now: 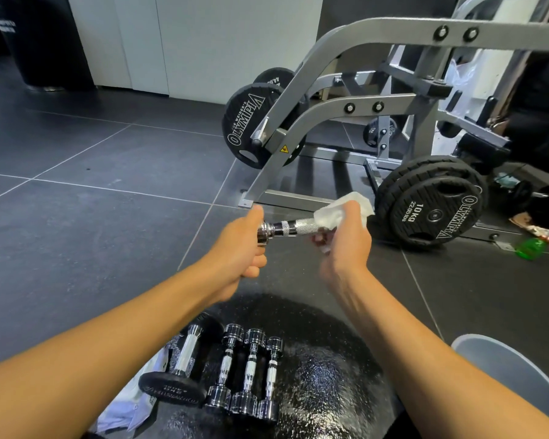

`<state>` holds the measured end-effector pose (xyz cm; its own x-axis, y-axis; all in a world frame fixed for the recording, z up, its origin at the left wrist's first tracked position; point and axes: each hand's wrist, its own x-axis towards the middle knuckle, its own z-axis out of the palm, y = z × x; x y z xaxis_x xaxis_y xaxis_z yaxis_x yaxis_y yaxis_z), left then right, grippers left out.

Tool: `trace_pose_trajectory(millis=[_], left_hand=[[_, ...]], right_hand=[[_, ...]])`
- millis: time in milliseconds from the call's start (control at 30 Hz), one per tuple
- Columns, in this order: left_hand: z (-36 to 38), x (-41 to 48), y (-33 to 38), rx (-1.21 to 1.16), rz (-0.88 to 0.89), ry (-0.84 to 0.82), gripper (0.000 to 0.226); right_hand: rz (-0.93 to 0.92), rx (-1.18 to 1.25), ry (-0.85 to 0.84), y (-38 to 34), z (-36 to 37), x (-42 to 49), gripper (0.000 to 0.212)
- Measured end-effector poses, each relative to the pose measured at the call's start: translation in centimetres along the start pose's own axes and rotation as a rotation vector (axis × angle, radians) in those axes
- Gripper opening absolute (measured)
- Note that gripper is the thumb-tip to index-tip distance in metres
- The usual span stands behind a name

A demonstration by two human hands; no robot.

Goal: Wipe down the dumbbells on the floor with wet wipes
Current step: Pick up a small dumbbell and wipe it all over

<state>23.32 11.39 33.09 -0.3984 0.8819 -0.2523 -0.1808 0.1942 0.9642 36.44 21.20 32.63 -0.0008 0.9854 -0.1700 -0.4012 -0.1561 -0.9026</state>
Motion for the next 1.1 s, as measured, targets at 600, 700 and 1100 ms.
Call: trace_pose_trajectory(millis=[600, 700, 1100], left_hand=[[1.6, -0.7, -3.1, 0.262, 0.213, -0.293, 0.032], [0.9, -0.4, -3.8, 0.356, 0.214, -0.339, 0.032], [1.2, -0.9, -2.8, -0.12, -0.113, -0.486, 0.042]], right_hand=[[0.103, -0.051, -0.513, -0.7, -0.8, 0.6, 0.022], [0.12, 0.022, -0.591, -1.2, -1.0, 0.6, 0.014], [0.452, 0.406, -0.499, -0.7, -0.7, 1.8, 0.035]])
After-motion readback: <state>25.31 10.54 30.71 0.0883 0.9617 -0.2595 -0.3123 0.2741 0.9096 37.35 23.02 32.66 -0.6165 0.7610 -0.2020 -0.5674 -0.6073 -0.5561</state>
